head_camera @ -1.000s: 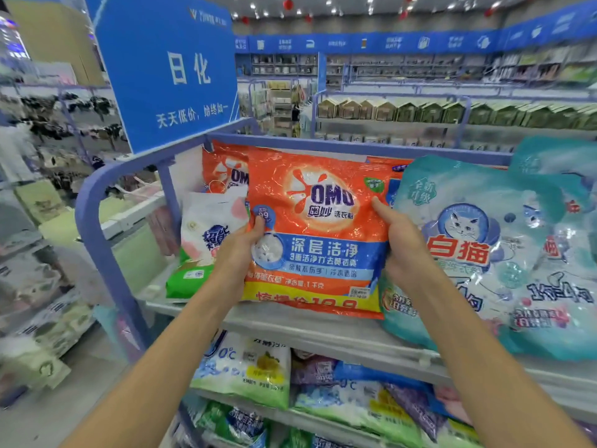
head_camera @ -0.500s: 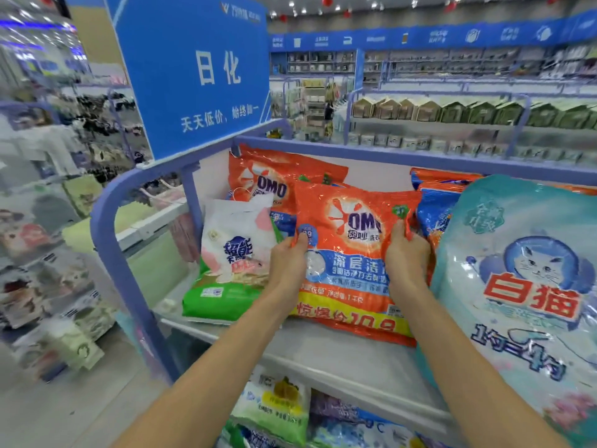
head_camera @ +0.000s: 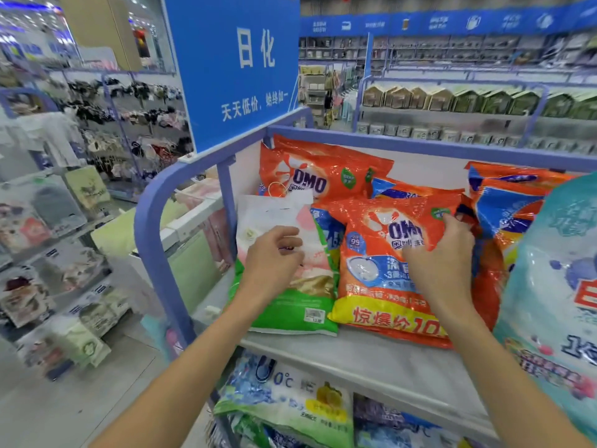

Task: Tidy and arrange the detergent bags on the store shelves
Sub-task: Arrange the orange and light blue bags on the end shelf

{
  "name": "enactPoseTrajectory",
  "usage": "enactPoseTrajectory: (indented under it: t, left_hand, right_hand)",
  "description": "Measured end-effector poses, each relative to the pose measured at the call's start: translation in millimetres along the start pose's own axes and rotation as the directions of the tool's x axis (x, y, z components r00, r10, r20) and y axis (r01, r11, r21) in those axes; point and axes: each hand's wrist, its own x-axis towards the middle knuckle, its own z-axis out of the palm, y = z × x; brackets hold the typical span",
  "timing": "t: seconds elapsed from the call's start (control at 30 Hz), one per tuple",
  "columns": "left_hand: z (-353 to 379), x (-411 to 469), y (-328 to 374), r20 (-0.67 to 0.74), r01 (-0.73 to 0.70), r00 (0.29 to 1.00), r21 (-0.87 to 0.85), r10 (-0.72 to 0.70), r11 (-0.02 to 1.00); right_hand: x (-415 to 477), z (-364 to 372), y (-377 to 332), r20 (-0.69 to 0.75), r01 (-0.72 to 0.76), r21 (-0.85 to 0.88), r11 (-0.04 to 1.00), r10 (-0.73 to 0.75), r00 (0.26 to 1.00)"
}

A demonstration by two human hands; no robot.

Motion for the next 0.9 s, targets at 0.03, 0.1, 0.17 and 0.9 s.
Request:
enactPoseTrajectory:
  t: [0.03, 0.1, 0.17, 0.9]
  left_hand:
    - [-7.0, 0.3, -4.8, -0.019, -0.031, 0.999, 0.053, 0.032, 0.998]
    - [-18.4, 0.0, -14.0, -0.063, -0.067, 0.995, 0.182, 0.079, 0.981]
    - [-24.7, 0.5, -23.9, -0.118, -0.054, 0.989, 0.294, 0.092, 0.954]
    - [-68.3, -20.1, 9.7, -0.03, -0.055, 0.998, -0.366, 0.048, 0.929]
  right_hand:
    - [-7.5, 6.0, -5.6, -0.019, 0.074, -0.066, 0.995, -0.075, 0.997]
    - [-26.8, 21.3, -15.2, -0.012, 0.236, -0.113, 0.965, -0.239, 0.971]
    - [-39.1, 40.5, -22.0, 0.138, 0.303, -0.042, 0.952, -0.295, 0.945]
    - [-58.6, 49.8, -104.1, 0.438, -0.324, 0.814, 0.482, -0.145, 0.887]
